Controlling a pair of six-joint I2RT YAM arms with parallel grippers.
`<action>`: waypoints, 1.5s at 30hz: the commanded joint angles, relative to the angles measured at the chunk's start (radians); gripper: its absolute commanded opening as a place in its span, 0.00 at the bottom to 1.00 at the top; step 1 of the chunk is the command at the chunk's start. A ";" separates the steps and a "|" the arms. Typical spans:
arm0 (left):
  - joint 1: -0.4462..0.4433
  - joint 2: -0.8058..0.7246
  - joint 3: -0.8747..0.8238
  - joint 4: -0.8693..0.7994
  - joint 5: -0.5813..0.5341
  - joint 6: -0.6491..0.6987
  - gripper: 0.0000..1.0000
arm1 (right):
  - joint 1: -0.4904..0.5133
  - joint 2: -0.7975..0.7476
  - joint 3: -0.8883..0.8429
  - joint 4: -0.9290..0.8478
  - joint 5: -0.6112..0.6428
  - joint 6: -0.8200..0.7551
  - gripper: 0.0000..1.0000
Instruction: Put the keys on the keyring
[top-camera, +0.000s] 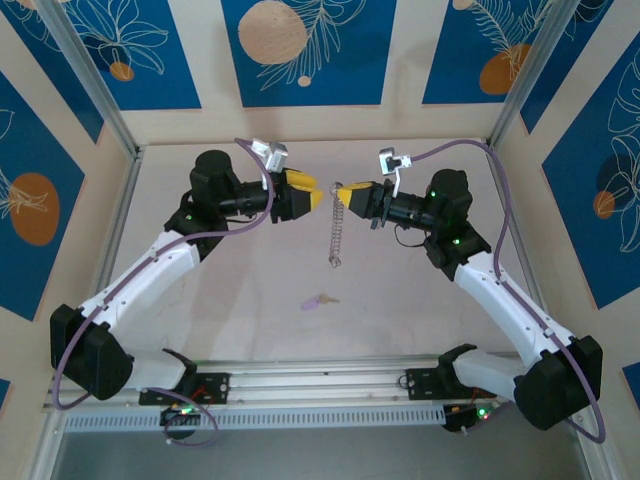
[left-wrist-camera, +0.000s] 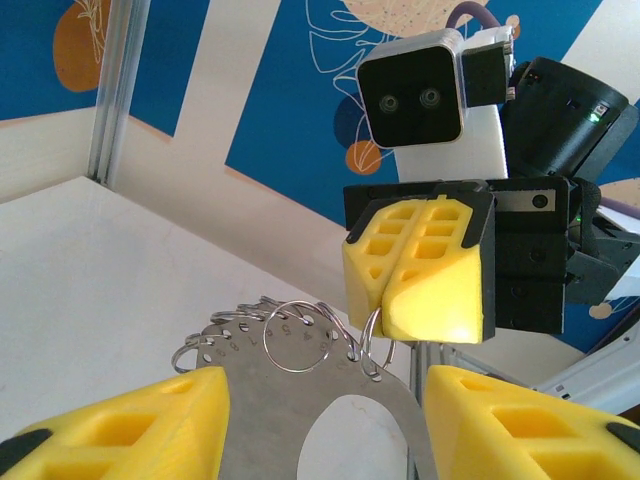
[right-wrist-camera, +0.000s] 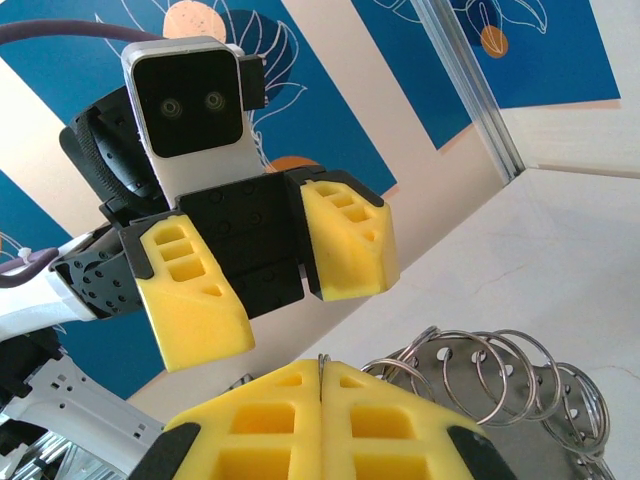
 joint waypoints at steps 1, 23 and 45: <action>-0.006 0.004 0.025 0.029 0.027 -0.005 0.54 | 0.005 0.008 0.005 0.044 0.003 0.005 0.00; -0.006 0.001 0.030 0.040 0.031 -0.015 0.55 | 0.004 0.022 0.001 0.053 0.000 0.012 0.00; -0.005 0.006 0.022 0.058 0.032 -0.028 0.55 | 0.005 0.019 -0.010 0.069 -0.002 0.025 0.00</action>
